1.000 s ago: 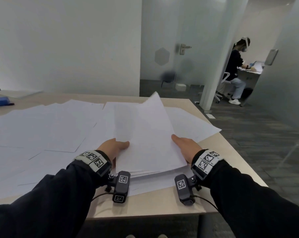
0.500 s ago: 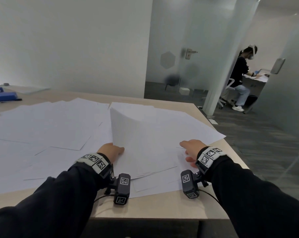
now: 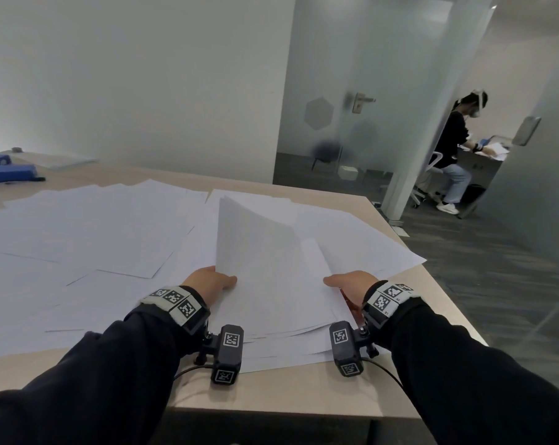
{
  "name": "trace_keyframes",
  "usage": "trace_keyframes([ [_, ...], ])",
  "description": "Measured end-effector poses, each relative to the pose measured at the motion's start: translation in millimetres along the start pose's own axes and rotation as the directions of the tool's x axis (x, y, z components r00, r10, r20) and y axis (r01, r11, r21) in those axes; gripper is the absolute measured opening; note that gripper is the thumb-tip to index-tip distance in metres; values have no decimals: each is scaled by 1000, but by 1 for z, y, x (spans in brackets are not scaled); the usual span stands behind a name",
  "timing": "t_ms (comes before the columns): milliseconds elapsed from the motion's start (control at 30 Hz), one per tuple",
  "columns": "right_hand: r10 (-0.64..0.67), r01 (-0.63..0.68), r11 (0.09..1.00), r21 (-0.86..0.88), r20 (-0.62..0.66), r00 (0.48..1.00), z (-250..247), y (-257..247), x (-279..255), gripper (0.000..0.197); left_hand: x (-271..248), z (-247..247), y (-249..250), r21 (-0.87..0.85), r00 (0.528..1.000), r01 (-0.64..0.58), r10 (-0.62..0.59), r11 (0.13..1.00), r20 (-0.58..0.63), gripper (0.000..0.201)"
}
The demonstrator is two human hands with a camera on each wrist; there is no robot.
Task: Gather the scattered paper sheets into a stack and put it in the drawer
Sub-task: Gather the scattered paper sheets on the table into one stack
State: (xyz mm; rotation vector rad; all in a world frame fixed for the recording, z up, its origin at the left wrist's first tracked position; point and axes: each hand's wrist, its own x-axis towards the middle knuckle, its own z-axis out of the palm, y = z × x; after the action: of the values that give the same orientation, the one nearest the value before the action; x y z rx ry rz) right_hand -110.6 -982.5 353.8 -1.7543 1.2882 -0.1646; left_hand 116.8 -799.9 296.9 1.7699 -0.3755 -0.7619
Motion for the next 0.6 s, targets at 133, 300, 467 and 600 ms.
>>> trace_keyframes([
  [133,-131,135,990,-50,76,988,6,-3,-3,46,-12,1,5,-4,996,-1,2,1000,88,50],
  [300,-209,210,978,5,105,972,15,0,-1,29,-28,6,16,54,989,-6,-2,999,149,30],
  [467,-338,336,916,218,-34,941,7,4,-6,24,-30,14,21,52,990,-106,101,993,94,22],
  [600,-427,435,822,368,-108,898,-7,6,-13,27,-30,15,33,71,971,-195,203,978,-129,72],
])
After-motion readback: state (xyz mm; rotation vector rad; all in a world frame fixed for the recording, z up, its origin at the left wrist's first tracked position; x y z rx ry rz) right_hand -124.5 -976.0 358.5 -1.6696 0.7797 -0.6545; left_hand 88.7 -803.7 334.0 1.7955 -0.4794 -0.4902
